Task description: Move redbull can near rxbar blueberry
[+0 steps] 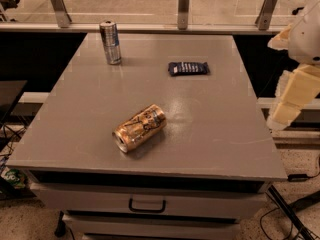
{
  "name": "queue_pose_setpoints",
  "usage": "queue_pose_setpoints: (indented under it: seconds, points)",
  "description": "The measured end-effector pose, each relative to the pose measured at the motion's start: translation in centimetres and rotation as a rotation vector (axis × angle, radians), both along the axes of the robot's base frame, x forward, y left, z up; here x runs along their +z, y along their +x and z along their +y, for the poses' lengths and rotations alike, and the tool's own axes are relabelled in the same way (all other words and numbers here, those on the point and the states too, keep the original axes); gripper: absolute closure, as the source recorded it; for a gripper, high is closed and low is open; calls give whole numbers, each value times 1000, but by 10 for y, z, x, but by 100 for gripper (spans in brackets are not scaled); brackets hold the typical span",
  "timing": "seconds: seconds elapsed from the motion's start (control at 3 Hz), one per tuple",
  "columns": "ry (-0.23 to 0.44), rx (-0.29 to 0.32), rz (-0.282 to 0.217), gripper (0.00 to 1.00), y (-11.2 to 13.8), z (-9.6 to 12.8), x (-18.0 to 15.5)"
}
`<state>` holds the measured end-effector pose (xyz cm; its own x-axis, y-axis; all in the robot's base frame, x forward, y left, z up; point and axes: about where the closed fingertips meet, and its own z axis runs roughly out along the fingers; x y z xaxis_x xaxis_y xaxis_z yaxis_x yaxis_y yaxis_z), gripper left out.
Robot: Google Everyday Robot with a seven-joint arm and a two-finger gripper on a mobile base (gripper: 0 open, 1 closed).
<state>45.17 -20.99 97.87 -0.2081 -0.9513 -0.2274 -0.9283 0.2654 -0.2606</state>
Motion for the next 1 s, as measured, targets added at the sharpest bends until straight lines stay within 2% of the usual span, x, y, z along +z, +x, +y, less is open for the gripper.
queue_pose_setpoints:
  seconds: [0.33, 0.67, 1.0]
  points:
    - [42, 41, -44, 0, 56, 32, -5]
    - [86, 52, -45, 0, 106, 66, -14]
    - [136, 24, -48, 0, 179, 147, -38]
